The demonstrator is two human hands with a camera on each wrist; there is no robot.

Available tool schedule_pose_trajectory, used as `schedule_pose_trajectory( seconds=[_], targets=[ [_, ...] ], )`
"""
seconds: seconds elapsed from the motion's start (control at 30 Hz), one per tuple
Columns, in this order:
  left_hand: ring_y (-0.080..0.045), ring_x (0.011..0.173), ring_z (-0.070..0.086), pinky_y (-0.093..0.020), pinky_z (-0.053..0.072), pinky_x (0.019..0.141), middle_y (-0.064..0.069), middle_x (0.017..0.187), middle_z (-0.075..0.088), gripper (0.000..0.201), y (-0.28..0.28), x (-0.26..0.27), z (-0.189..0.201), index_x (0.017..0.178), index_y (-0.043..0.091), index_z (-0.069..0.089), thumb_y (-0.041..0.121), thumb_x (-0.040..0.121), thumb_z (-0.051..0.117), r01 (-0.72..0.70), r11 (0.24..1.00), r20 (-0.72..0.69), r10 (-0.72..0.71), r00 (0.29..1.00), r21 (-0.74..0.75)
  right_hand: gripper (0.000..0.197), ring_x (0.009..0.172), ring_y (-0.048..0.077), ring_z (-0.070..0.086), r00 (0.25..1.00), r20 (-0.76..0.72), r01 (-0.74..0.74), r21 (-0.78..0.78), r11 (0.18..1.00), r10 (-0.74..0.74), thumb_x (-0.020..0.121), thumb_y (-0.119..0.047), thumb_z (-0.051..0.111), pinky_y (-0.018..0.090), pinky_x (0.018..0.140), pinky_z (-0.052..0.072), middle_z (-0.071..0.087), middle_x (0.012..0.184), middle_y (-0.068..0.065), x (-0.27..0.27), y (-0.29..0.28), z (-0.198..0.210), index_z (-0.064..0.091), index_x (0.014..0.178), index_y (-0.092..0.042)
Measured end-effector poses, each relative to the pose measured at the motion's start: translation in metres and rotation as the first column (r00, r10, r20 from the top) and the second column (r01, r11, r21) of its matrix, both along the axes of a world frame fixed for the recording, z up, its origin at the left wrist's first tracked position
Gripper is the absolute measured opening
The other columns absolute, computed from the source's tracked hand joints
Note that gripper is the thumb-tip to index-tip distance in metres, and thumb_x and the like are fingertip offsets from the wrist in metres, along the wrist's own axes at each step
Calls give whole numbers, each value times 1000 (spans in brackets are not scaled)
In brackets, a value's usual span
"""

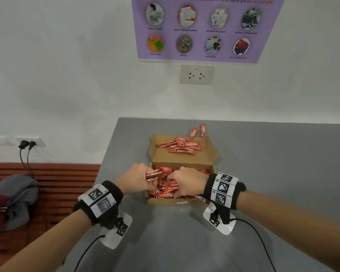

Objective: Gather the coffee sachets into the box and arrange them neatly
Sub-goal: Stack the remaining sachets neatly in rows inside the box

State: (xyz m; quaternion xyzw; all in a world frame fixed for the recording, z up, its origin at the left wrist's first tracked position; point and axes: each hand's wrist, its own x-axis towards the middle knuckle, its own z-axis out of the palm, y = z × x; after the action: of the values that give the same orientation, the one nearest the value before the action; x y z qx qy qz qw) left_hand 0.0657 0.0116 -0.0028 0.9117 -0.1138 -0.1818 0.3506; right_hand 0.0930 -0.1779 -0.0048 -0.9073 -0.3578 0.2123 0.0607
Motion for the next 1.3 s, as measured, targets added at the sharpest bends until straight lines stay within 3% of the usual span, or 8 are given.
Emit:
schedule_pose_trajectory(
  seconds=[0.17, 0.33, 0.5, 0.67, 0.87, 1.07, 1.17, 1.3],
  targets=[
    [-1, 58, 53, -9, 39, 57, 15, 64, 56, 29, -4, -1, -3, 59, 27, 51, 18, 76, 73, 97, 977, -9, -97, 995, 190, 41, 90, 25, 64, 999, -39, -7, -14, 1000, 6, 75, -27, 76, 34, 78, 52, 69, 101, 7, 2, 3, -1, 62, 111, -13],
    [-5, 67, 55, -8, 37, 55, -2, 87, 68, 15, -10, -1, -4, 88, 13, 65, 21, 78, 70, 120, 958, -22, -118, 993, 261, 33, 87, 28, 64, 999, -8, -35, -48, 998, 34, 75, -19, 72, 32, 73, 51, 68, 97, 11, 1, 8, -9, 62, 105, -8],
    [-2, 61, 51, -7, 40, 53, 9, 71, 53, 24, -9, -1, -7, 70, 20, 45, 15, 88, 61, -46, 991, 48, 40, 998, 127, 30, 80, 15, 60, 998, -46, 55, 119, 991, -50, 81, -30, 71, 27, 71, 47, 68, 98, 2, 9, 0, -1, 63, 105, -13],
    [-4, 74, 59, -8, 44, 62, 6, 84, 62, 11, -19, -3, -4, 81, 23, 55, 18, 90, 60, -79, 991, -52, 73, 996, -112, 32, 89, 9, 63, 976, -63, 206, 578, 790, -209, 84, -33, 68, 23, 80, 49, 69, 101, -2, 13, -11, 9, 65, 110, -14],
    [-3, 42, 51, -17, 42, 44, 4, 60, 57, 11, -25, -1, -2, 78, 15, 57, 17, 88, 62, -54, 973, -105, 32, 994, -222, 27, 80, 8, 65, 961, -92, 254, 654, 713, -259, 81, -28, 72, 25, 73, 51, 72, 90, 1, 9, -10, 11, 69, 96, -7],
    [-1, 39, 49, -15, 42, 44, 1, 63, 58, 14, -7, -2, -4, 79, 13, 54, 18, 92, 57, -181, 964, -109, 162, 981, -193, 8, 64, 4, 61, 923, -66, 288, 770, 569, -378, 80, -22, 73, 21, 63, 50, 68, 72, -9, 10, -22, 19, 67, 82, -28],
    [-2, 34, 40, -13, 33, 37, -5, 66, 59, 17, 4, -1, -3, 81, 7, 56, 16, 94, 52, -392, 833, -213, 333, 919, -390, 23, 77, 3, 65, 915, -21, 249, 815, 523, -404, 78, -16, 74, 19, 71, 52, 72, 88, -3, 10, -31, 19, 71, 101, -13],
    [-3, 34, 28, -14, 25, 33, -13, 72, 65, 30, 4, 3, 7, 89, -1, 63, 23, 97, 46, -530, 574, -467, 269, 842, -624, 20, 73, -6, 60, 951, 144, 66, 769, 636, -273, 77, -14, 75, 15, 69, 50, 64, 83, -19, 10, -31, 12, 72, 97, -14]
  ],
)
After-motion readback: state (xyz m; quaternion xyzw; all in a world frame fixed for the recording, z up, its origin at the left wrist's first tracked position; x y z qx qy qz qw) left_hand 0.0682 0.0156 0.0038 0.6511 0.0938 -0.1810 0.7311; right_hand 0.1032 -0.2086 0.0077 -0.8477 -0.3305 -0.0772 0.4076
